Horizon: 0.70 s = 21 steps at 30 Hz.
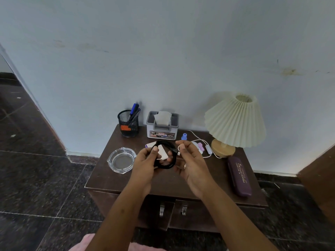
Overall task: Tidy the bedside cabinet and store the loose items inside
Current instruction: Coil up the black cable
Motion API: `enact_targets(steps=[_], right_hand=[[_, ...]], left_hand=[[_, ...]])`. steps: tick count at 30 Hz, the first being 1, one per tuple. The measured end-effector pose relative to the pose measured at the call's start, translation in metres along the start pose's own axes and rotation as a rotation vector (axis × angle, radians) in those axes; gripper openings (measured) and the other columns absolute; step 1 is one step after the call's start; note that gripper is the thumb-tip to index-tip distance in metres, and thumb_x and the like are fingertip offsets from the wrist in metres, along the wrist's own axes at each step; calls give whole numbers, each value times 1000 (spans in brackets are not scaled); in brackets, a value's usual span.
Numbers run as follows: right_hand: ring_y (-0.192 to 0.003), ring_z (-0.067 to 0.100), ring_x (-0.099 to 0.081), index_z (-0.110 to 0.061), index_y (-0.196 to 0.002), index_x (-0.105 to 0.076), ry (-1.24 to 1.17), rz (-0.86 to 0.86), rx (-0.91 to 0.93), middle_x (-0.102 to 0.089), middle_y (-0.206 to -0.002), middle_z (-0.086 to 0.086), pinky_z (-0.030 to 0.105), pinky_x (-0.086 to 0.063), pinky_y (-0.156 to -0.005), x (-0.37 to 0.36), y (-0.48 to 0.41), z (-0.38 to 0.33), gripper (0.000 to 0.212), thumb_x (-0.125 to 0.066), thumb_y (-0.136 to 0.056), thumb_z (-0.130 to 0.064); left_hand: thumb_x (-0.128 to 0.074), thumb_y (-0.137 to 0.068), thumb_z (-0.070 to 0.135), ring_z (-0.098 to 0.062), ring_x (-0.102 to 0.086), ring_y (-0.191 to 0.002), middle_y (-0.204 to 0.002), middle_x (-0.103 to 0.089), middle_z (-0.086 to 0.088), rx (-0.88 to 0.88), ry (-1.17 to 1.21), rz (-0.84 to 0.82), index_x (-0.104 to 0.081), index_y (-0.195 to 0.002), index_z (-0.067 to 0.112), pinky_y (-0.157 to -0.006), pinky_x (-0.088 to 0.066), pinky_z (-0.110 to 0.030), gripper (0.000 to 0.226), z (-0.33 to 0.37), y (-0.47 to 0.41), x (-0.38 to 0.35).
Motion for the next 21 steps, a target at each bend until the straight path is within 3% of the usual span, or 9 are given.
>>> enact_targets(steps=[5,10,16,21], right_hand=[[-73,11,-68,-27,-105,-60,17,4,-56,-73,-94,1,23,-49,-61,4,-1,1,26,-45,-93,-44],[-76,13,-68,-25,-113,-59,60,11,-126,-71,-103,4,24,-50,-62,9,-1,1,33,-40,-97,-45],[-85,15,-70,-23,-109,-61,63,35,-94,-72,-100,1,31,-55,-75,9,-3,1,23,-46,-97,-36],[-89,16,-67,-21,-110,-57,135,88,-105,-70,-104,5,33,-57,-77,15,-5,2,17,-51,-96,-13]], left_hand=[[-48,-96,16,-6,-63,-51,-75,-62,-3,79,124,-20,-57,-85,12,-58,-56,-27,14,2,-1,0],[-45,-98,18,-14,-72,-64,-76,-75,-3,116,217,-86,-65,-97,10,-56,-59,-28,22,5,-1,1],[-43,-98,17,-15,-70,-78,-92,-74,-5,141,173,-107,-67,-104,12,-60,-58,-29,25,5,-2,3],[-43,-94,-3,-17,-68,-85,-100,-69,-7,127,95,-146,-60,-111,9,-67,-59,-26,27,1,-1,1]])
Point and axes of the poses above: each hand's wrist, its own y-axis away from the middle knuckle, its own x-axis out of the back of the hand, z = x × y, the point moved 1 cm from there along -y, towards the middle knuckle
